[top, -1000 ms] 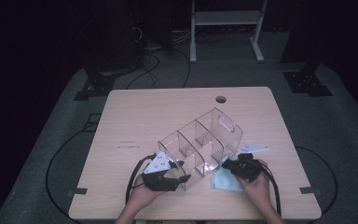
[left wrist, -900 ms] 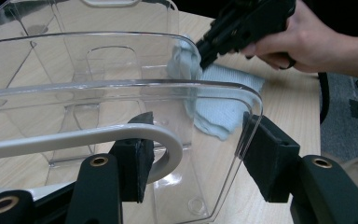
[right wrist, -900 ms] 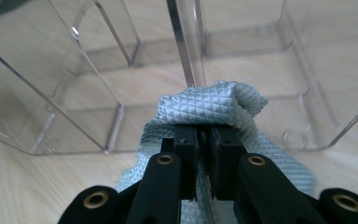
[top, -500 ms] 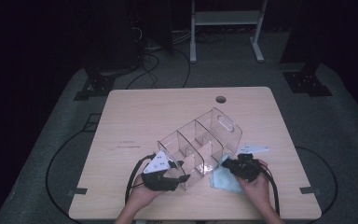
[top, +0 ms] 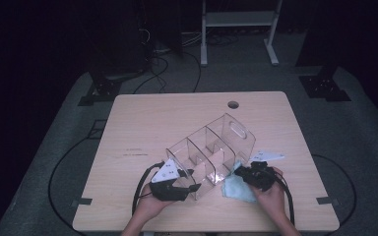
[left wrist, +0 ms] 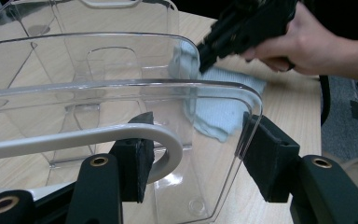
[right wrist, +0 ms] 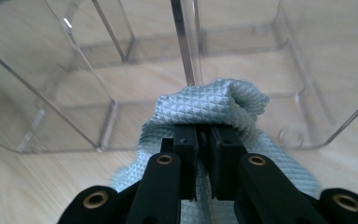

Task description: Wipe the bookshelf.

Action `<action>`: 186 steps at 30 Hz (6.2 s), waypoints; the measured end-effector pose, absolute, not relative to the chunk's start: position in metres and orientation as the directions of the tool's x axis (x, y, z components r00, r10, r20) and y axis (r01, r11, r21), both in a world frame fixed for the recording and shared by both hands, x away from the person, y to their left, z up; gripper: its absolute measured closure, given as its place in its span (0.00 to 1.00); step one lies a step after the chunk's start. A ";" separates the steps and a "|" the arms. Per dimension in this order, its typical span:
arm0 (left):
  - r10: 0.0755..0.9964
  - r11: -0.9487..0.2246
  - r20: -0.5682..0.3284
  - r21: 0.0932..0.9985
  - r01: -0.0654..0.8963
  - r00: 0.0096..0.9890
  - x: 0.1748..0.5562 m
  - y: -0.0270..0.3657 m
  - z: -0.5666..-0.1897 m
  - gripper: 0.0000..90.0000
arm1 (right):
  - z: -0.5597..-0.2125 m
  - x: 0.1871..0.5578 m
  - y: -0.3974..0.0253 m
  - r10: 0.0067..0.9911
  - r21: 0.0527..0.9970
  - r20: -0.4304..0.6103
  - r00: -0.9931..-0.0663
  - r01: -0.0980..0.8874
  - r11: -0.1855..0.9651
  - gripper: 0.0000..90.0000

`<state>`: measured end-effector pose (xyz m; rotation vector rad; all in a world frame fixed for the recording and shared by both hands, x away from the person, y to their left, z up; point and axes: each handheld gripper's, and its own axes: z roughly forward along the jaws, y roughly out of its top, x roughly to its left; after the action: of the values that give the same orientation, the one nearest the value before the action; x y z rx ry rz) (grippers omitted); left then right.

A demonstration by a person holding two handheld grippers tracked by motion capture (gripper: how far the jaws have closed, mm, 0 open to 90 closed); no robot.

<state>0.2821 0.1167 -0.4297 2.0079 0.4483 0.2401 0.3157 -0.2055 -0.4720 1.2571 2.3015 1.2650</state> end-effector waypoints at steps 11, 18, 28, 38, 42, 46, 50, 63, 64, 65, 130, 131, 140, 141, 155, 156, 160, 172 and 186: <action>0.413 -0.411 -0.024 0.887 0.210 0.910 0.282 0.117 -0.430 0.51 | -0.479 0.319 -0.203 0.777 0.746 0.187 -0.601 0.602 0.285 0.93; 0.412 -0.413 -0.021 0.887 0.208 0.911 0.282 0.117 -0.430 0.51 | -0.458 0.312 -0.207 0.767 0.810 0.179 -0.616 0.535 0.240 0.93; 0.411 -0.414 -0.019 0.887 0.205 0.912 0.282 0.117 -0.430 0.51 | -0.456 0.312 -0.207 0.768 0.813 0.188 -0.613 0.536 0.229 0.93; 0.416 -0.416 -0.019 0.885 0.208 0.909 0.282 0.117 -0.429 0.51 | -0.469 0.315 -0.205 0.771 0.790 0.193 -0.607 0.562 0.245 0.93; 0.418 -0.415 -0.018 0.886 0.208 0.908 0.282 0.117 -0.430 0.51 | -0.449 0.313 -0.207 0.765 0.828 0.186 -0.617 0.517 0.215 0.93; 0.419 -0.417 -0.016 0.885 0.207 0.908 0.282 0.116 -0.430 0.51 | -0.445 0.312 -0.208 0.759 0.842 0.184 -0.624 0.499 0.206 0.93; 0.419 -0.416 -0.016 0.885 0.208 0.908 0.282 0.116 -0.430 0.51 | -0.464 0.314 -0.205 0.767 0.801 0.182 -0.615 0.545 0.246 0.93; 0.424 -0.418 -0.013 0.884 0.209 0.905 0.281 0.116 -0.429 0.51 | -0.450 0.313 -0.205 0.765 0.831 0.161 -0.623 0.504 0.236 0.93; 0.424 -0.418 -0.013 0.884 0.209 0.905 0.281 0.116 -0.429 0.51 | -0.457 0.313 -0.204 0.768 0.815 0.165 -0.619 0.524 0.247 0.93; 0.424 -0.418 -0.013 0.884 0.209 0.905 0.281 0.116 -0.429 0.51 | -0.461 0.314 -0.204 0.769 0.803 0.171 -0.617 0.539 0.254 0.93; 0.453 -0.410 -0.019 0.884 0.227 0.891 0.278 0.102 -0.429 0.51 | -0.422 0.277 -0.161 0.668 0.847 0.093 -0.738 0.412 0.338 0.94; 0.452 -0.412 -0.017 0.883 0.225 0.892 0.278 0.102 -0.429 0.51 | -0.420 0.277 -0.161 0.669 0.849 0.088 -0.738 0.407 0.337 0.94; 0.452 -0.413 -0.015 0.883 0.224 0.892 0.278 0.102 -0.429 0.51 | -0.429 0.278 -0.162 0.671 0.840 0.101 -0.734 0.425 0.338 0.94; 0.452 -0.413 -0.015 0.883 0.224 0.892 0.278 0.102 -0.429 0.51 | -0.435 0.279 -0.161 0.672 0.827 0.107 -0.733 0.441 0.349 0.94; 0.459 -0.413 -0.013 0.882 0.226 0.888 0.278 0.103 -0.430 0.51 | -0.456 0.283 -0.159 0.675 0.800 0.151 -0.722 0.491 0.346 0.94; 0.459 -0.411 -0.015 0.883 0.227 0.888 0.278 0.103 -0.430 0.51 | -0.458 0.283 -0.159 0.677 0.795 0.153 -0.720 0.496 0.349 0.94; 0.456 -0.410 -0.014 0.884 0.225 0.890 0.278 0.103 -0.429 0.51 | -0.450 0.281 -0.159 0.681 0.808 0.130 -0.721 0.475 0.348 0.94; 0.459 -0.409 -0.014 0.884 0.226 0.888 0.278 0.103 -0.430 0.51 | -0.465 0.285 -0.157 0.683 0.774 0.149 -0.715 0.515 0.370 0.94; 0.456 -0.413 -0.013 0.883 0.225 0.890 0.279 0.105 -0.429 0.51 | -0.480 0.290 -0.153 0.680 0.730 0.158 -0.716 0.548 0.407 0.94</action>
<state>0.2792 0.1051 -0.4292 2.0116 0.4939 0.2787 0.2899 -0.1534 -0.4795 1.0993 2.4934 1.1984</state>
